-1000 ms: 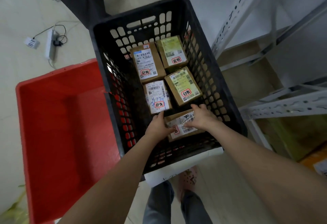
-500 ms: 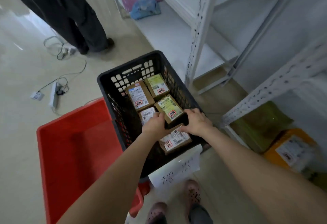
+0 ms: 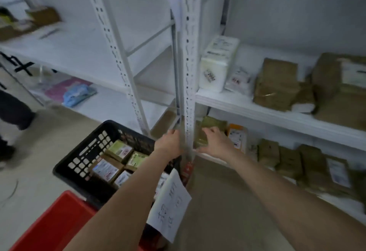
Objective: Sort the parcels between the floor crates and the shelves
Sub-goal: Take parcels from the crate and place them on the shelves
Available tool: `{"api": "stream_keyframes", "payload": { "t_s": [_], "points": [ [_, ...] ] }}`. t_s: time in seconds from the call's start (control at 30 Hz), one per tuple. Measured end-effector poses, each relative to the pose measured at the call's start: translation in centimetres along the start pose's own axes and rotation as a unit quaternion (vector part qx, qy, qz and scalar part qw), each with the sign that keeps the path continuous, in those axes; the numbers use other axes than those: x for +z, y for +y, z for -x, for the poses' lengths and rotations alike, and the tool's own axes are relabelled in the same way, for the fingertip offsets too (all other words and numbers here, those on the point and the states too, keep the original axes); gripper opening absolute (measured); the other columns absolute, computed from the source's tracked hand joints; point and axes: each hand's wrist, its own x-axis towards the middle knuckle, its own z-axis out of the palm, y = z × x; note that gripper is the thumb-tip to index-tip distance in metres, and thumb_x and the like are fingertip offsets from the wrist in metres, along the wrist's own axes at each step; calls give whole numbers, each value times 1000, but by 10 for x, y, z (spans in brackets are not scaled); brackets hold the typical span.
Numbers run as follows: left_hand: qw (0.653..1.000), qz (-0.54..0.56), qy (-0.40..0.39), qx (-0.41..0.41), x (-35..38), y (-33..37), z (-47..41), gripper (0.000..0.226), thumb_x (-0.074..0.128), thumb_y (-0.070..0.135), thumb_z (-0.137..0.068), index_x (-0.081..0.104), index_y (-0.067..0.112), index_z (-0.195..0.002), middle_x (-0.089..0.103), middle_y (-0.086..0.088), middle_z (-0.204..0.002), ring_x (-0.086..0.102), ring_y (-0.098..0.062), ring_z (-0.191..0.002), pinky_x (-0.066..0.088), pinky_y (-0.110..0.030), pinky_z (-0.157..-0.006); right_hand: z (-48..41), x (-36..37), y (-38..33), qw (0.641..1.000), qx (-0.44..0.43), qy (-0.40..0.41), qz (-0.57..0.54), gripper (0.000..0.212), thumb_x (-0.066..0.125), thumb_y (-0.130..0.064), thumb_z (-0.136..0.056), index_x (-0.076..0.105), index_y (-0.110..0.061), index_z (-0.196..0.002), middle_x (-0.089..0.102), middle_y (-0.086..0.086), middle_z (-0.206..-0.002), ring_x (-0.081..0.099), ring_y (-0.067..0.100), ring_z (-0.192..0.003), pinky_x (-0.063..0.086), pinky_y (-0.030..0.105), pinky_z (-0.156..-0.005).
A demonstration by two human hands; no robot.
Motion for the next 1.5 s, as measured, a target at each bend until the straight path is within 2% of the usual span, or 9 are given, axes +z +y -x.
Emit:
{"api": "stream_keyframes", "payload": {
  "t_s": [0.1, 0.27, 0.37, 0.57, 0.77, 1.0, 1.2, 1.37, 1.5],
  "points": [
    [997, -22, 30, 61, -19, 61, 6, 69, 65, 32, -85, 29, 19, -142, 37, -7, -144, 48, -31, -123, 48, -47, -93, 34, -41, 34, 998, 29, 52, 1, 83, 69, -54, -77, 32, -22, -144, 33, 8, -144, 38, 31, -130, 40, 44, -102],
    [988, -46, 64, 133, -51, 172, 27, 78, 65, 43, -82, 24, 22, -145, 37, -4, -144, 47, -28, -124, 46, -45, -91, 101, -103, 94, 988, 74, 134, -8, 75, 67, -53, -79, 34, -25, -140, 37, 4, -137, 43, 27, -122, 43, 42, -94],
    [976, -67, 101, 181, -67, 237, 47, 73, 65, 44, -82, 31, 19, -142, 40, -5, -139, 48, -27, -122, 47, -43, -88, 148, -139, 132, 980, 90, 179, -8, 73, 68, -50, -79, 36, -25, -139, 38, 4, -138, 44, 25, -121, 44, 41, -93],
    [951, -75, 150, 259, -93, 366, 106, 67, 64, 42, -84, 35, 19, -140, 43, -8, -136, 52, -29, -118, 49, -42, -87, 250, -212, 206, 965, 107, 239, -2, 72, 66, -49, -81, 34, -24, -142, 37, 8, -137, 43, 30, -124, 43, 40, -98],
    [920, -63, 211, 324, -125, 463, 155, 68, 60, 40, -87, 29, 21, -145, 37, -4, -144, 46, -27, -125, 44, -42, -94, 322, -279, 257, 945, 112, 308, 7, 68, 63, -47, -84, 34, -26, -142, 40, 6, -138, 43, 28, -124, 42, 42, -101],
    [894, -44, 301, 328, -195, 519, 173, 69, 57, 41, -91, 25, 20, -148, 33, -4, -149, 42, -26, -129, 40, -40, -100, 339, -364, 266, 898, 50, 438, -1, 57, 58, -36, -91, 36, -20, -143, 38, 5, -143, 39, 26, -129, 37, 42, -106],
    [831, 31, 438, 341, -271, 528, 153, 48, 51, 28, -95, 40, 16, -140, 45, -5, -138, 49, -25, -121, 43, -38, -92, 309, -453, 241, 851, 3, 523, 32, 54, 56, -35, -92, 38, -21, -141, 39, 6, -141, 40, 26, -128, 39, 38, -100],
    [797, 107, 480, 350, -322, 532, 113, 45, 48, 11, -93, 42, 9, -138, 44, -10, -138, 47, -27, -123, 38, -35, -97, 251, -515, 216, 873, -4, 487, 39, 61, 54, -41, -92, 29, -29, -146, 39, 13, -139, 40, 34, -126, 38, 41, -100],
    [788, 138, 484, 355, -348, 536, 86, 46, 45, 9, -94, 39, 8, -140, 42, -11, -141, 46, -27, -126, 36, -36, -103, 208, -547, 207, 884, 29, 465, 20, 61, 51, -44, -92, 26, -36, -147, 38, 13, -140, 41, 35, -125, 39, 42, -98]
  ]
}}
